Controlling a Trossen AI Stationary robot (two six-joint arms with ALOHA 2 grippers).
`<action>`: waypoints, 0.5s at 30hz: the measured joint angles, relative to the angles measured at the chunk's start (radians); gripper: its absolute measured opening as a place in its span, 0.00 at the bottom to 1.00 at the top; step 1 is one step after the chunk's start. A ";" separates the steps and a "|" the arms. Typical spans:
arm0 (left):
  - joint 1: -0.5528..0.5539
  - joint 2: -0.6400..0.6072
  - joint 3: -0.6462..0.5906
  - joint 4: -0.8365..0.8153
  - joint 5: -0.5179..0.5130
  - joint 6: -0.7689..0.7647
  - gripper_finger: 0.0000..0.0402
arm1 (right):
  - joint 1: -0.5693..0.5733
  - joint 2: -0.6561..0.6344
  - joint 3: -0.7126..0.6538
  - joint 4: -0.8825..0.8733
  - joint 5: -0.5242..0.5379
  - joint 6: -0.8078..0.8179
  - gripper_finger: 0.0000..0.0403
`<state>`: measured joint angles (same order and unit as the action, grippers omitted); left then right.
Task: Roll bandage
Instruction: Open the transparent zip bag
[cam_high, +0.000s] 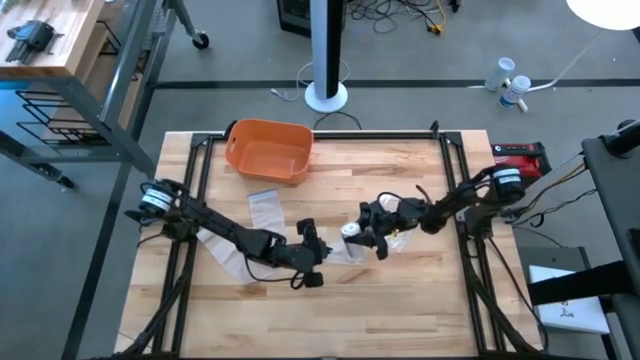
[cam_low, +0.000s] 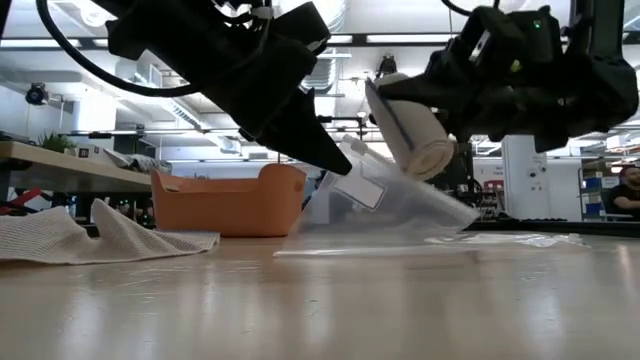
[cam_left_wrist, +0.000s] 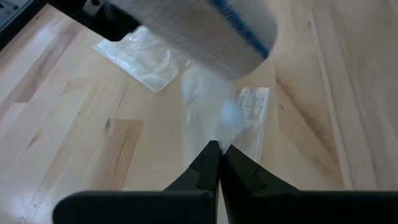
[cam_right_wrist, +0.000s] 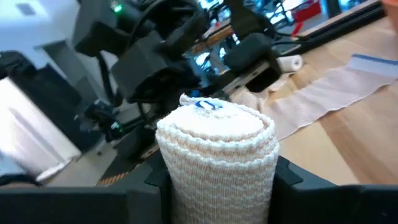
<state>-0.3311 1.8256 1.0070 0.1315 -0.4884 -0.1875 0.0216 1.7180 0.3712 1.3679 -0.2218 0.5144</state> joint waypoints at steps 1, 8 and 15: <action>-0.003 -0.001 -0.001 -0.001 0.000 -0.004 0.00 | 0.000 0.011 -0.008 0.026 0.018 0.000 0.34; -0.034 -0.003 -0.002 0.043 -0.040 -0.006 0.00 | 0.000 0.039 -0.040 0.131 0.126 0.013 0.33; -0.046 -0.005 -0.018 0.152 -0.093 0.003 0.00 | 0.000 0.038 -0.014 0.131 0.142 0.028 0.33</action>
<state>-0.3769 1.8210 0.9892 0.2834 -0.5818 -0.1845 0.0219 1.7561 0.3567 1.4990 -0.0801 0.5424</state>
